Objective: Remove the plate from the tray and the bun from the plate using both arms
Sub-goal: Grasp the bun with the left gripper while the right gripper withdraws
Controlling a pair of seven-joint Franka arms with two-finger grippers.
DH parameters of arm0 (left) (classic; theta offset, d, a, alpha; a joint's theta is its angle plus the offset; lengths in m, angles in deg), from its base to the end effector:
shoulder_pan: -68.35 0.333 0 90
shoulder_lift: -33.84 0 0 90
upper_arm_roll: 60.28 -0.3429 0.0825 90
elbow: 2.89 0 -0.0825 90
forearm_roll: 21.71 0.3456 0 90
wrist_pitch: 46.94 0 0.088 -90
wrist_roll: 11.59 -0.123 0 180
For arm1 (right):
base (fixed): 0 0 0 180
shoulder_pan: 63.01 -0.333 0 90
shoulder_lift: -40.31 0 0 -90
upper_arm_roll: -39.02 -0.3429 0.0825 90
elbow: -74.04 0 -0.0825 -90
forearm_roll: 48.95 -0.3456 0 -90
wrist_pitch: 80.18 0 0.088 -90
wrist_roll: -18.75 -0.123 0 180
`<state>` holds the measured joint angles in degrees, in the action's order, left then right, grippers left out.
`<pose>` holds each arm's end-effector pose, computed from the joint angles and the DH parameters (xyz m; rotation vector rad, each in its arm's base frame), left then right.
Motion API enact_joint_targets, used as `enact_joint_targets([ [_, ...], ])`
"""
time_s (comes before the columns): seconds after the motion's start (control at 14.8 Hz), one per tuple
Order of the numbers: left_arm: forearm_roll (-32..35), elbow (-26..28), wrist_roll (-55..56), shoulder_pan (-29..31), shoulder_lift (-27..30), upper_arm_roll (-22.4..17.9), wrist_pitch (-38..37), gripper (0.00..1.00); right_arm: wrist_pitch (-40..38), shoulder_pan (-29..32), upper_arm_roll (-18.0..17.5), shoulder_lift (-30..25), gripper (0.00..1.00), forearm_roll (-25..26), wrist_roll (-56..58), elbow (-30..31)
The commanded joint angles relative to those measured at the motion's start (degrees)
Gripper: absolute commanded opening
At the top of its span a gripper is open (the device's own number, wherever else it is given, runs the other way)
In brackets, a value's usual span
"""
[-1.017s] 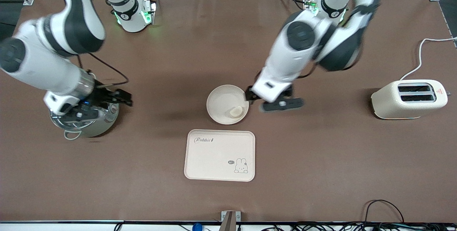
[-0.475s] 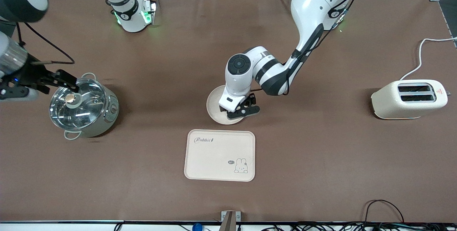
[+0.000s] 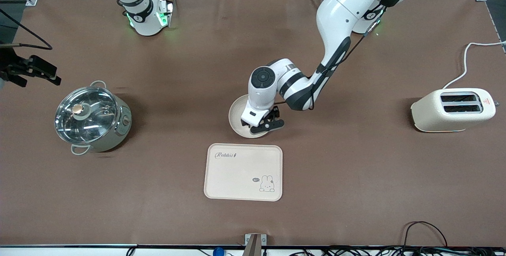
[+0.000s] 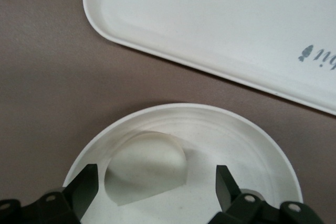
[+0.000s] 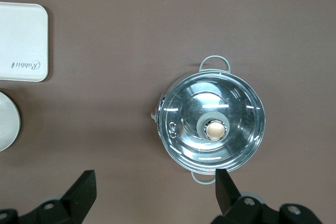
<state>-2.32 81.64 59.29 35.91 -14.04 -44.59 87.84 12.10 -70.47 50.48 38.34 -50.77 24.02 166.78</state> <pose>0.5140 -0.4996 0.2255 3.0687 0.4031 0.1295 0.5076 -0.0337 0.6355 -3.1047 -0.0331 -0.0446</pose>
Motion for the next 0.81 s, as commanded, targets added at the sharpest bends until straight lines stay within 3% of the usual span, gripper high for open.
enact_joint_targets([
  [0.0,4.9,-0.9,3.2,-1.0,-0.9,-0.7,0.3,0.62,-1.5,1.4,-1.5,-1.6,1.00,1.1,0.6,0.7],
  [0.14,5.0,-0.9,3.6,-1.1,-1.0,-0.6,0.4,0.21,-1.6,1.8,-1.5,-1.6,1.00,1.1,0.8,0.7],
  [0.2,5.1,-0.9,4.0,-1.2,-1.0,-0.6,0.3,0.12,-1.6,1.5,-1.4,-1.6,1.00,1.2,0.9,0.5],
  [0.34,5.1,-0.9,4.1,-1.1,-0.8,-0.6,0.3,0.02,-1.5,1.4,-1.4,-1.5,1.00,1.2,1.2,0.3],
  [0.54,5.1,-1.0,3.9,-1.0,0.3,-0.5,-1.8,0.00,-1.5,1.5,-1.4,-1.5,1.00,1.3,1.4,0.0],
  [0.75,4.4,-1.0,-3.0,0.5,6.9,0.1,-12.6,0.00,-1.4,1.6,-1.4,-1.3,1.00,1.2,1.3,-0.4],
])
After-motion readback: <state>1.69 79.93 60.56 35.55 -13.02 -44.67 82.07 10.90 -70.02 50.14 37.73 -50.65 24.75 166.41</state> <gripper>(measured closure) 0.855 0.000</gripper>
